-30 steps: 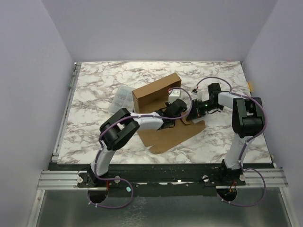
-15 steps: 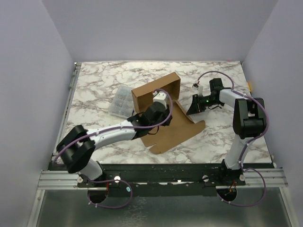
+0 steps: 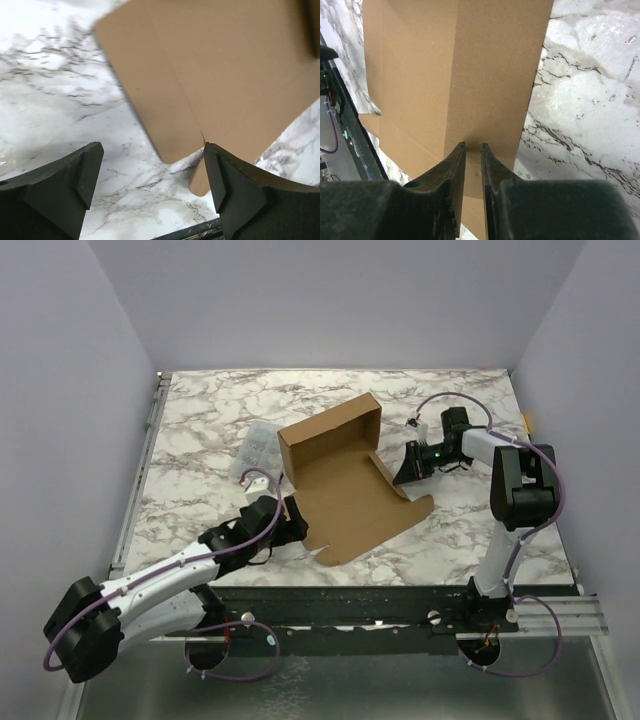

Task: Fold the paper box
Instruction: Close the paper box at the center of the board.

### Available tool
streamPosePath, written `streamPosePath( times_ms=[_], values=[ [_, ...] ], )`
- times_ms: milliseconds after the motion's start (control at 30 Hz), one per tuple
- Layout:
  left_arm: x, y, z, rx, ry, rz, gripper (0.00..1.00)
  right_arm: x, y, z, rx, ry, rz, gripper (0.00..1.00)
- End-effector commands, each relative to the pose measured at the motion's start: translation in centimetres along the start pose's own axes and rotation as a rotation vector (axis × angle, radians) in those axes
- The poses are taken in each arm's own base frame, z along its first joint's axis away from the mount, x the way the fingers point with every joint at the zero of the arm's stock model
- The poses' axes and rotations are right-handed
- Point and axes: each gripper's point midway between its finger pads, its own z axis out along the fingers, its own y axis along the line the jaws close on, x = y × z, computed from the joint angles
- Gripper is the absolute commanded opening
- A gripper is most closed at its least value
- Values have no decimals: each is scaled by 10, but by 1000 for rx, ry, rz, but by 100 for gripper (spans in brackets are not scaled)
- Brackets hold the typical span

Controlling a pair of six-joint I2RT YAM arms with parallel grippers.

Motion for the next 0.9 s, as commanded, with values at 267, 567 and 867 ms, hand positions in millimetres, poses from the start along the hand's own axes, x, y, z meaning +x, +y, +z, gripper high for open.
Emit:
streamPosePath(
  times_ms=[267, 567, 867],
  values=[
    [4, 27, 12, 151, -10, -383, 98, 9, -4, 5, -17, 16, 21, 21],
    [6, 38, 34, 177, 23, -448, 88, 12, -4, 6, -20, 21, 21, 21],
    [21, 46, 52, 141, 90, -485, 81, 13, -6, 8, -25, 28, 32, 21]
  ],
)
